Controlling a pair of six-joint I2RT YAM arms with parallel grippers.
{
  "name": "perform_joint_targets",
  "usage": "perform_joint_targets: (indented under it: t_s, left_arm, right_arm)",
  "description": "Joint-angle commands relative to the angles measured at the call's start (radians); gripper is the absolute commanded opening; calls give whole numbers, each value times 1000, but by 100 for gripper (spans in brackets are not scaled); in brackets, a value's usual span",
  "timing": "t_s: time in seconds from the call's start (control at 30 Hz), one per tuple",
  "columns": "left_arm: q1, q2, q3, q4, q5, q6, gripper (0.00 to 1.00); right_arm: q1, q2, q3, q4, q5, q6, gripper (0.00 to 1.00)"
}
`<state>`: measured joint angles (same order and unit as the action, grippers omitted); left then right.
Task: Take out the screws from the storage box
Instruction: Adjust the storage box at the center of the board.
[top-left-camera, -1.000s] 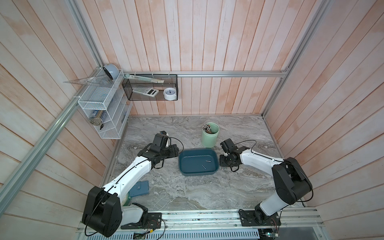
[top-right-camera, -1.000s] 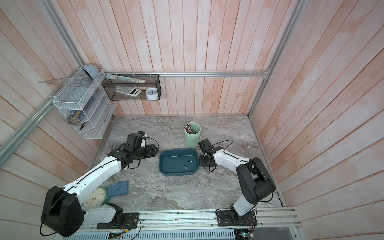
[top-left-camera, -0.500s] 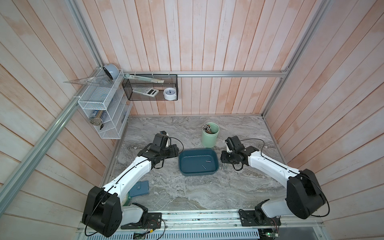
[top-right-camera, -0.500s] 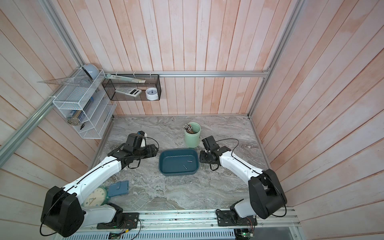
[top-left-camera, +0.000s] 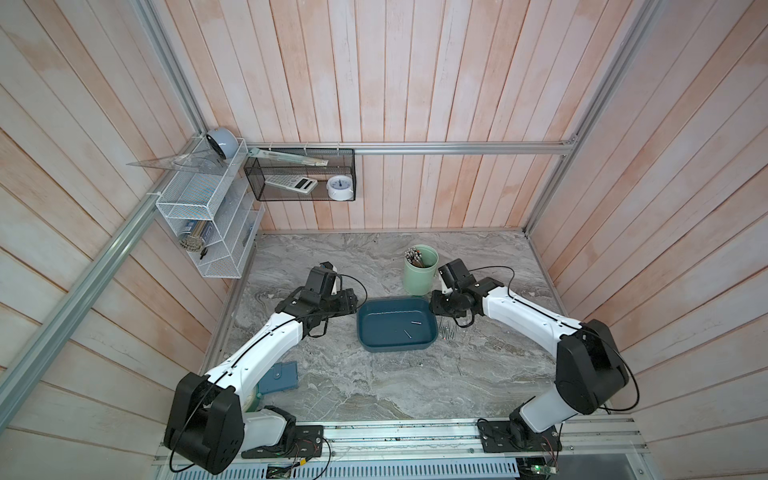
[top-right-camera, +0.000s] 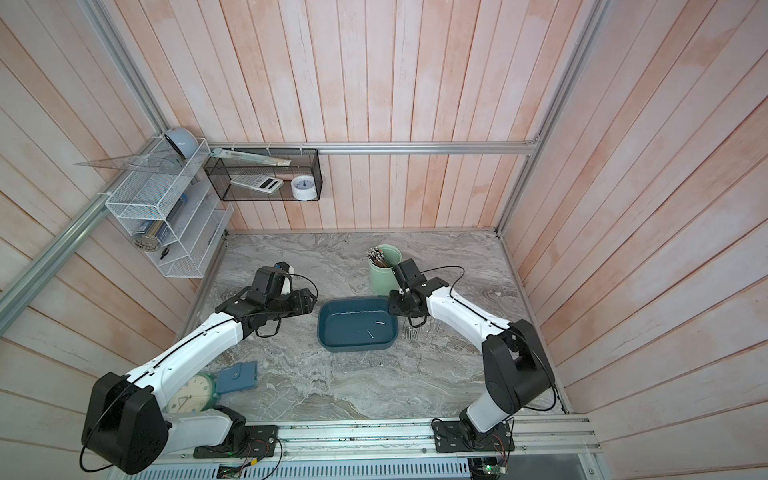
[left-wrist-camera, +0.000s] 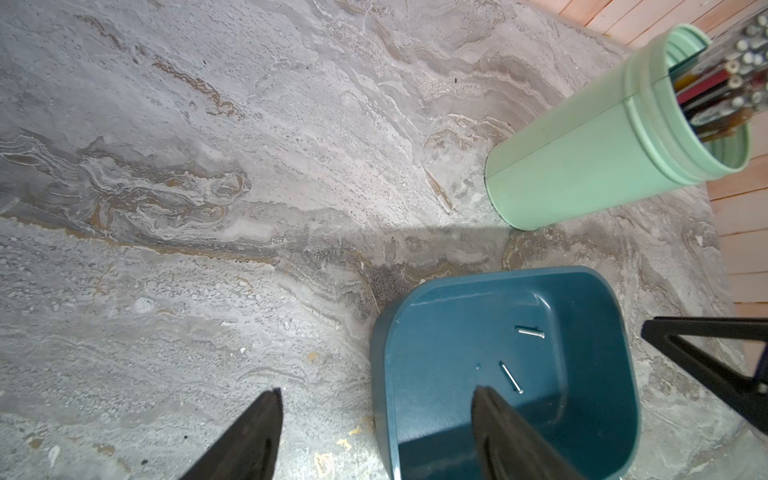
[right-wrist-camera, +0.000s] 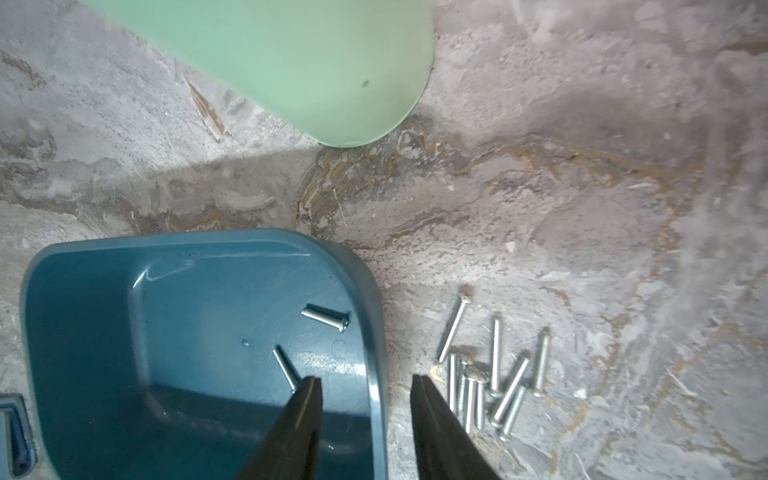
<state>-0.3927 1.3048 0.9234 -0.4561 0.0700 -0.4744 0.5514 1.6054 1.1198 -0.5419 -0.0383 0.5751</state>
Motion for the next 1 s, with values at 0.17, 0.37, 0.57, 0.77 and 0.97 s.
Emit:
perform_joint_targets:
  t_s: [0.17,0.37,0.57,0.77,0.97]
  left_arm:
    - [5,-4,-14,10,-10,14,77]
    - [6,-4,-13,10,-11,14,77]
    - [6,-2,-14,10,-12,14,77]
    - [5,-6,-14,10,-11,14,77]
    - [5,-4,-14,11,-10,13,77]
  right_arm:
    - [30,121,77,-41,45,18,36]
    - [44,185,129,-87,76,40,32]
    - [56,243,175,-147,98,66,29]
    - [63,298,223,-203,119,74,30]
    - [62,320,255,-229,104,78,27]
